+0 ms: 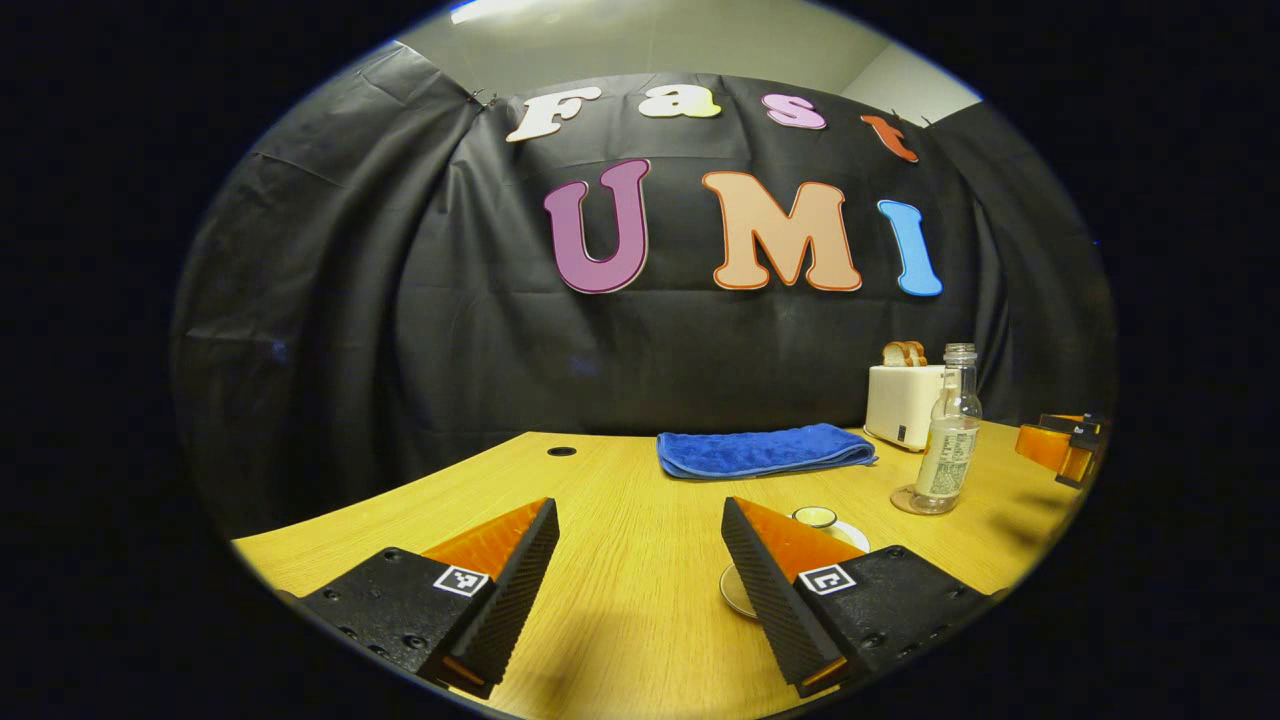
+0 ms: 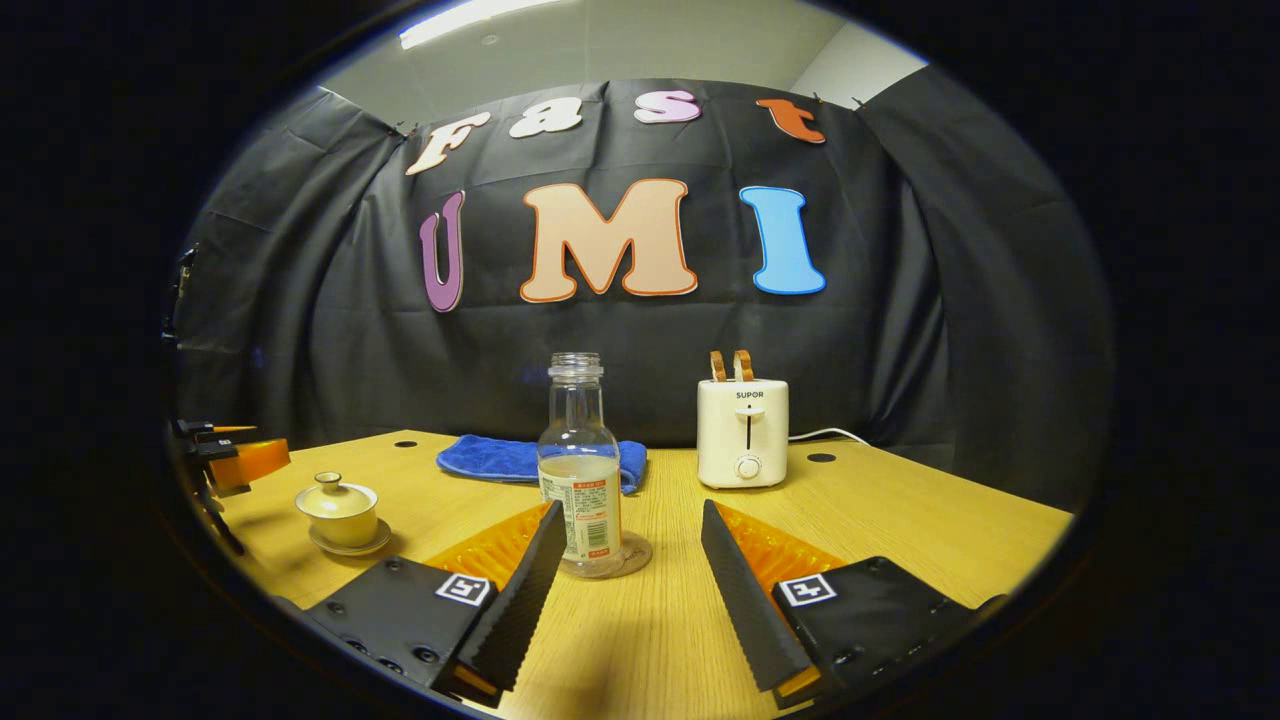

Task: Open the teacup lid with one hand, grasp the water bottle and pour water into the teacup with the other hand; after pouring, place the water bottle on the coaster and then close the teacup lid.

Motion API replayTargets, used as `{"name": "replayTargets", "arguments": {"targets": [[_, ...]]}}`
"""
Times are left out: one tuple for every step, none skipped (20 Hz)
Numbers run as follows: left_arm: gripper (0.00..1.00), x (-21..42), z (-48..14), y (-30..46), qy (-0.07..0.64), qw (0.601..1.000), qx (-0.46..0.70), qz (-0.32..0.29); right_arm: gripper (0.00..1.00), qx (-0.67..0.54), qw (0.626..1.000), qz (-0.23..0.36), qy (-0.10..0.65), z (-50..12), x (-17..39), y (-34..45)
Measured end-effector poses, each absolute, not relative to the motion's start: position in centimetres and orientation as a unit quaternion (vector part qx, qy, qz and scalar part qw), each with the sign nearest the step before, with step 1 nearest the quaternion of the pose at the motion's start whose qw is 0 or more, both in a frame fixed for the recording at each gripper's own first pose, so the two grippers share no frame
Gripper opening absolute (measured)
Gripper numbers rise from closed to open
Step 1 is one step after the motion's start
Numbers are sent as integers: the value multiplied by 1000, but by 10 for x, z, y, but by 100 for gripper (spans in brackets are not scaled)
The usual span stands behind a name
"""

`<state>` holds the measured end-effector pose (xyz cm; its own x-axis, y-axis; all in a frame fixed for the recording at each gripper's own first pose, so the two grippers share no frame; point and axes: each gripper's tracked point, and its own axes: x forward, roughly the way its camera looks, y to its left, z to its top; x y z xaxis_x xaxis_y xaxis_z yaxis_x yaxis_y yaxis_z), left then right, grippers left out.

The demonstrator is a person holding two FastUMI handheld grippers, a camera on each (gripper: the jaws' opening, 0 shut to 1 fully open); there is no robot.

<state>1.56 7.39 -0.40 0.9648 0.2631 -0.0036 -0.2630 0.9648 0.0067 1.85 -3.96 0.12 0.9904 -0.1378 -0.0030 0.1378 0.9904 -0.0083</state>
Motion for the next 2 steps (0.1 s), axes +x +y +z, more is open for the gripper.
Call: {"name": "replayTargets", "arguments": {"targets": [[96, 16, -4, 74, 2, 991, 3, 133, 88, -4, 998, -69, 2, 2, 19, -39], [96, 16, -4, 74, 2, 991, 3, 133, 88, -4, 998, -68, 2, 2, 19, -40]]}}
